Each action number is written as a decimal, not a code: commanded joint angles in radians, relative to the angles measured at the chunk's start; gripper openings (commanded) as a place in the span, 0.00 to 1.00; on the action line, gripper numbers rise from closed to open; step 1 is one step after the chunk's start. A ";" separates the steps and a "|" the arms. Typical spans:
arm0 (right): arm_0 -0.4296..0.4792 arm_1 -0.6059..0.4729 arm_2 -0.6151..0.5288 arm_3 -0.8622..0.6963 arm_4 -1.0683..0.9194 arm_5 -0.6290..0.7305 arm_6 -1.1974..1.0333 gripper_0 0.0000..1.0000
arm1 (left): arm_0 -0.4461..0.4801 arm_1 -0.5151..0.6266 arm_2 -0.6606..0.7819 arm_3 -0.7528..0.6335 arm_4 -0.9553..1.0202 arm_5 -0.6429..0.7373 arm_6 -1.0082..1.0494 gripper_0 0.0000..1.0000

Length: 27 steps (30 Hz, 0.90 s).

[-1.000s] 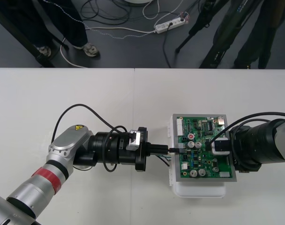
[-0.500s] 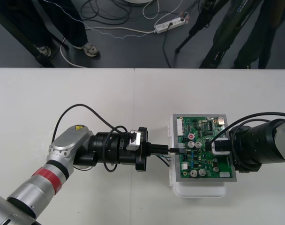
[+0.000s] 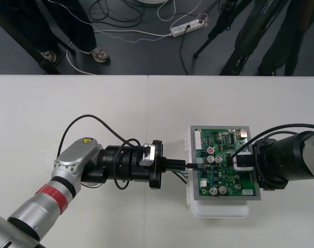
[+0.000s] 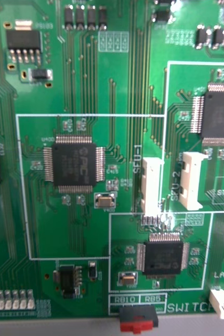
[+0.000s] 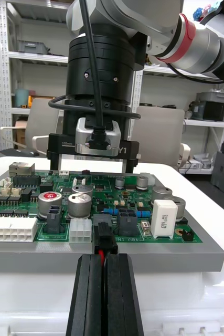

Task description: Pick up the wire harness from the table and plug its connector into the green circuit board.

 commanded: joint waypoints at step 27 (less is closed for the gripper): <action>0.012 0.009 0.017 -0.025 0.010 -0.005 0.032 1.00 | -0.046 -0.049 -0.034 -0.009 -0.011 0.056 0.020 0.00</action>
